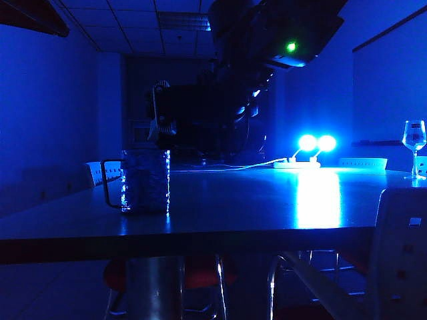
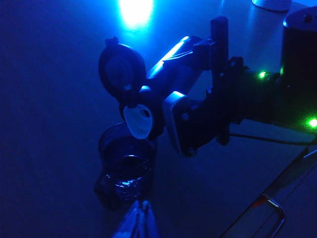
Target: Pick up the black thermos cup, pour some water from it into the cup, and then put the thermos cup back on the table.
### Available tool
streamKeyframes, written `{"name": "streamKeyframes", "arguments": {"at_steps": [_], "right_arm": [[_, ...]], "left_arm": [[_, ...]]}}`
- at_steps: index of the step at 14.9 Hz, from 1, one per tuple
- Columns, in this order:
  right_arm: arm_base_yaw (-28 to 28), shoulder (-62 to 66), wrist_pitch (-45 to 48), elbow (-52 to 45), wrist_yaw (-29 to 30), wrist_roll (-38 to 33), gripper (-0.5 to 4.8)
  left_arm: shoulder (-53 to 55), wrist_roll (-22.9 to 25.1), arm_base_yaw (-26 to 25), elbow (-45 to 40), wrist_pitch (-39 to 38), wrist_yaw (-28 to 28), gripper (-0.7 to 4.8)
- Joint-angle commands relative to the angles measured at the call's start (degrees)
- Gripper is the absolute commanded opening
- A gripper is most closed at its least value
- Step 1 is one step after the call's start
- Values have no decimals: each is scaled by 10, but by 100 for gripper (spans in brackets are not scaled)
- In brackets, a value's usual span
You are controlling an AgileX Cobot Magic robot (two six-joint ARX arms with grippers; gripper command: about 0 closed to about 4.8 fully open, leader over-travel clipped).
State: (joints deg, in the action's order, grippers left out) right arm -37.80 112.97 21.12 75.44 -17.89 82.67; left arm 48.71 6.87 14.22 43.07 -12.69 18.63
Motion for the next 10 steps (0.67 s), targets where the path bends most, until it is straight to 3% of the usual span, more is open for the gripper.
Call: {"name": "streamKeyframes", "arguments": {"at_steps": [1,5,10], "right_arm": [[-2,-7,38,7,-17,3,192],[-2,11,61,16,-32,6,192],[-2,14,62,16,-32,68,192]], "left_arm": [[-1,2,1,4,7,1,-7],[-1,2,1,4,8,3,-7],[-1,2,1,4,8,3,-7]]}}
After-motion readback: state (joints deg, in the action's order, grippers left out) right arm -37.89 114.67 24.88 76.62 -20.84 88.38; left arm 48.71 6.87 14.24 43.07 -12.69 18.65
